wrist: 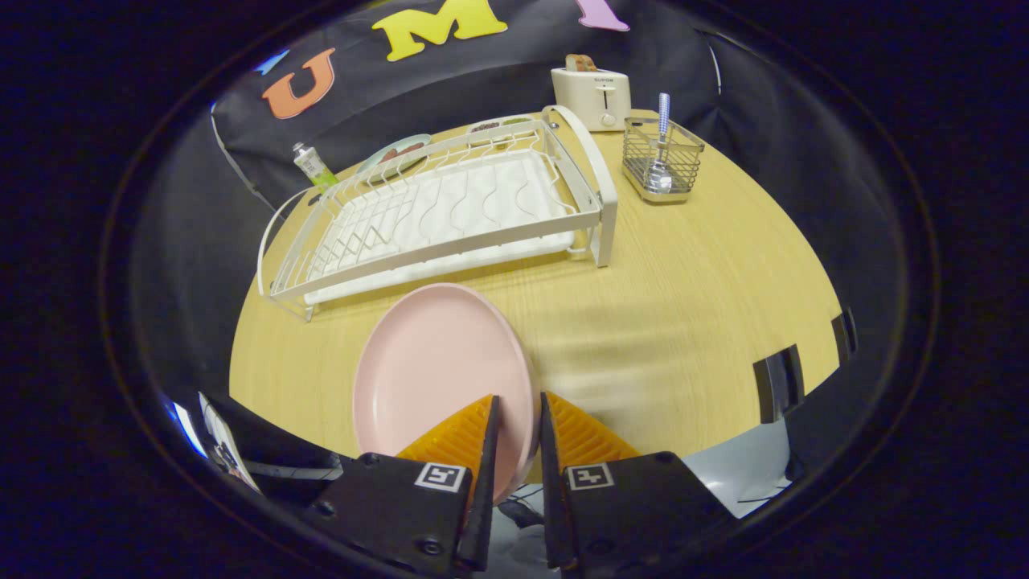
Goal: Take the plate from the dish rack, then take the spoon from the basket and place it into the plate.
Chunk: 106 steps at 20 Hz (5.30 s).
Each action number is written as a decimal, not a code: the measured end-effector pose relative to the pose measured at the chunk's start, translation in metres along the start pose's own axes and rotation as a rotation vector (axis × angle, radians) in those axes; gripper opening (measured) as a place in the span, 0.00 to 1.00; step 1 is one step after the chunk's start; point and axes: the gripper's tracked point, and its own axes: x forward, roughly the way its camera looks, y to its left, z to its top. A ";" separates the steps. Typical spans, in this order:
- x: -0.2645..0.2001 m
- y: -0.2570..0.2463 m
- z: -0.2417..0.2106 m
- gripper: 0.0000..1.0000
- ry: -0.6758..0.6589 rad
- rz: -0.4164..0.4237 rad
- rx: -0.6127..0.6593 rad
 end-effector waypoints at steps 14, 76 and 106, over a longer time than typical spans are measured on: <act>-0.033 -0.098 0.113 0.90 -0.264 -0.026 -0.082; -0.141 0.044 0.119 0.18 -0.747 -0.011 -0.213; -0.086 0.074 0.021 0.44 -0.639 0.032 -0.234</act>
